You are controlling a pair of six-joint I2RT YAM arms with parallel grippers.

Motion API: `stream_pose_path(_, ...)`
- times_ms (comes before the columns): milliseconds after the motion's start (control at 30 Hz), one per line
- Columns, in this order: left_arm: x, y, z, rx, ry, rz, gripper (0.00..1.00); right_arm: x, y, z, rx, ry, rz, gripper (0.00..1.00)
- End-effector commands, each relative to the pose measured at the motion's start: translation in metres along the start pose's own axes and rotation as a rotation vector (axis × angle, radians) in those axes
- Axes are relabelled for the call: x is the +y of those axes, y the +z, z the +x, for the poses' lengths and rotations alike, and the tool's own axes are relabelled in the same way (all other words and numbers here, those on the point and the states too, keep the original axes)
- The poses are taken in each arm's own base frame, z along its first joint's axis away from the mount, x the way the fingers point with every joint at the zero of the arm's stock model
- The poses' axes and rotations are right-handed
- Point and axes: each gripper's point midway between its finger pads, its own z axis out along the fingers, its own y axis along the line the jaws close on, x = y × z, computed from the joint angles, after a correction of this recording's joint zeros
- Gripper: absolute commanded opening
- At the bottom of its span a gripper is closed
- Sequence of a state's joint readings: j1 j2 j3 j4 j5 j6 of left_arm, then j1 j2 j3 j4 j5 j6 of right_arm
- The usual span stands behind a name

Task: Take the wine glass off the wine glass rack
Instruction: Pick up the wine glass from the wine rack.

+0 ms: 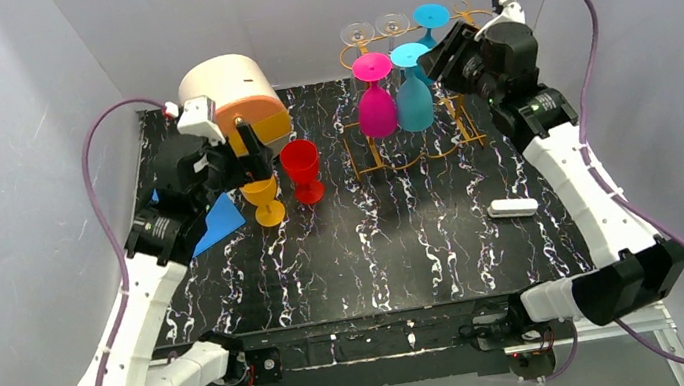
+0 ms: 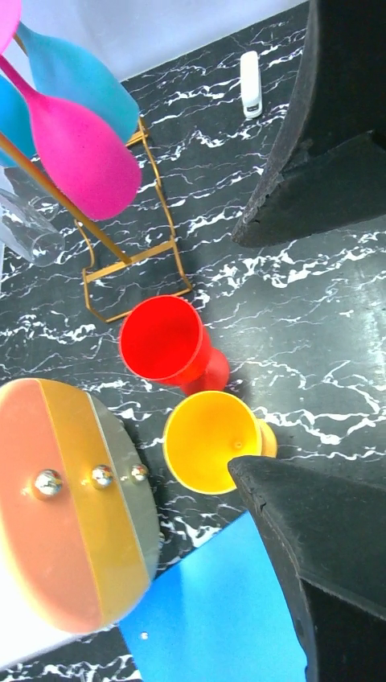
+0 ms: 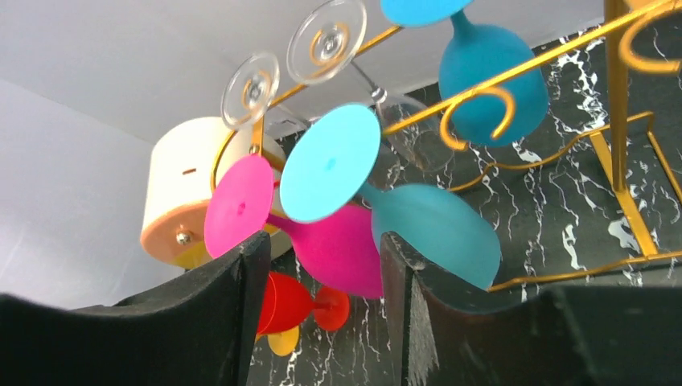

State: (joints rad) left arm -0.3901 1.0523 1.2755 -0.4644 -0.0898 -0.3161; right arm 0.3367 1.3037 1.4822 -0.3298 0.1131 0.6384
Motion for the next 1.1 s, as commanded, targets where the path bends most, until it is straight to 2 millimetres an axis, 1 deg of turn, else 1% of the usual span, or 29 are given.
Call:
stream_pose_path(0, 0.007, -0.024, -0.003, -0.077, -0.047, -0.011, 0.98, 0.016, 0.007, -0.041, -0.048, 0.114, -0.111, 0.58)
stream_pose_path(67, 0.003, -0.025, -0.008, -0.082, -0.048, 0.005, 0.98, 0.011, 0.014, -0.039, -0.043, 0.130, -0.107, 0.57)
stream_pose_path(133, -0.004, -0.025, -0.014, -0.081, -0.051, 0.033, 0.98, 0.010, 0.018, -0.039, -0.053, 0.142, -0.119, 0.54)
stream_pose_path(267, -0.011, -0.019, -0.014, -0.059, -0.050, 0.059, 0.98, 0.006, 0.024, -0.043, -0.075, 0.150, -0.109, 0.51)
stream_pose_path(367, -0.009, -0.019, -0.012, -0.057, -0.050, 0.051, 0.98, 0.006, 0.028, -0.044, -0.074, 0.148, -0.109, 0.50)
stream_pose_path(600, -0.010, -0.020, -0.012, -0.053, -0.046, 0.056, 0.98, -0.003, 0.043, -0.035, -0.035, 0.159, -0.077, 0.49)
stream_pose_path(767, -0.008, -0.020, -0.010, -0.055, -0.042, 0.049, 0.98, 0.000, 0.048, -0.035, -0.026, 0.158, -0.096, 0.44)
stream_pose_path(933, -0.006, -0.020, -0.007, -0.050, -0.041, 0.046, 0.98, 0.004, 0.051, -0.034, -0.007, 0.153, -0.119, 0.43)
stream_pose_path(1067, -0.005, -0.020, -0.006, -0.050, -0.043, 0.041, 0.98, 0.003, 0.053, -0.033, -0.002, 0.151, -0.119, 0.40)
